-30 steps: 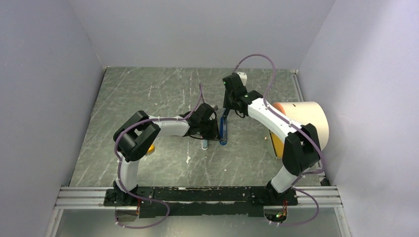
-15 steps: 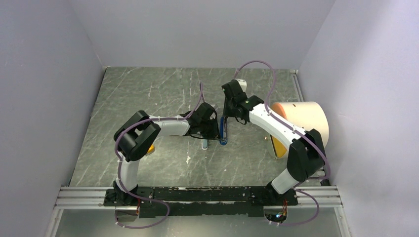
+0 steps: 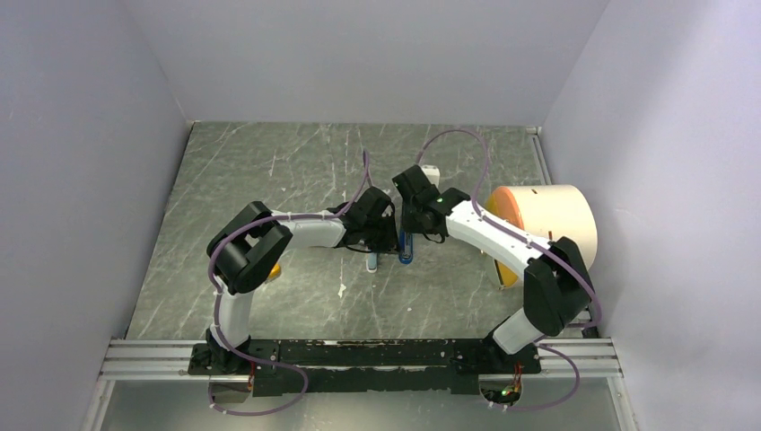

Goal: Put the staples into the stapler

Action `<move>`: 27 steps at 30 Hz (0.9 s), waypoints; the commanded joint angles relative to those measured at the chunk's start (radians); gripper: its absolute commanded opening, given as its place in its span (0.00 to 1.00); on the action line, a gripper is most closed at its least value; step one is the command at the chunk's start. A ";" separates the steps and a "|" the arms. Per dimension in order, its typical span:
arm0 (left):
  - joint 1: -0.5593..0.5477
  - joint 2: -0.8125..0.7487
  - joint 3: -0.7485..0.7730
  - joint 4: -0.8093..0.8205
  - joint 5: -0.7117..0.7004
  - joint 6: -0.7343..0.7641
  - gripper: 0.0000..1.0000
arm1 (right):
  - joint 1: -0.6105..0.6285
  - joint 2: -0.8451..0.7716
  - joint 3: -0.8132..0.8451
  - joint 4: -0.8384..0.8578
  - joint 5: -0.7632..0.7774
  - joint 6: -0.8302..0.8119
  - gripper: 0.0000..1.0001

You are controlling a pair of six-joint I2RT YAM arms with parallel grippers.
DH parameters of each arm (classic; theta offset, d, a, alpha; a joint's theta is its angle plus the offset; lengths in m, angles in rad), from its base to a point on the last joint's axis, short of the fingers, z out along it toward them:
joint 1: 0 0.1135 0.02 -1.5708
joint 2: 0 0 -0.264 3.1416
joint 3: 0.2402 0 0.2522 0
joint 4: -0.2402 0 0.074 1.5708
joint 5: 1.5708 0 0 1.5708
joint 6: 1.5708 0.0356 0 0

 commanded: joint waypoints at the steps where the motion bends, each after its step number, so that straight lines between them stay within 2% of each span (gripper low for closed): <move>1: -0.003 0.044 -0.030 -0.101 -0.101 0.020 0.16 | 0.020 0.004 -0.045 0.009 -0.056 0.070 0.17; 16: 0.001 -0.053 -0.101 -0.046 -0.143 -0.015 0.15 | 0.047 0.102 -0.142 0.095 -0.047 0.093 0.16; 27: 0.005 -0.122 -0.118 0.000 -0.115 -0.011 0.16 | 0.049 0.207 -0.178 0.126 -0.034 0.100 0.16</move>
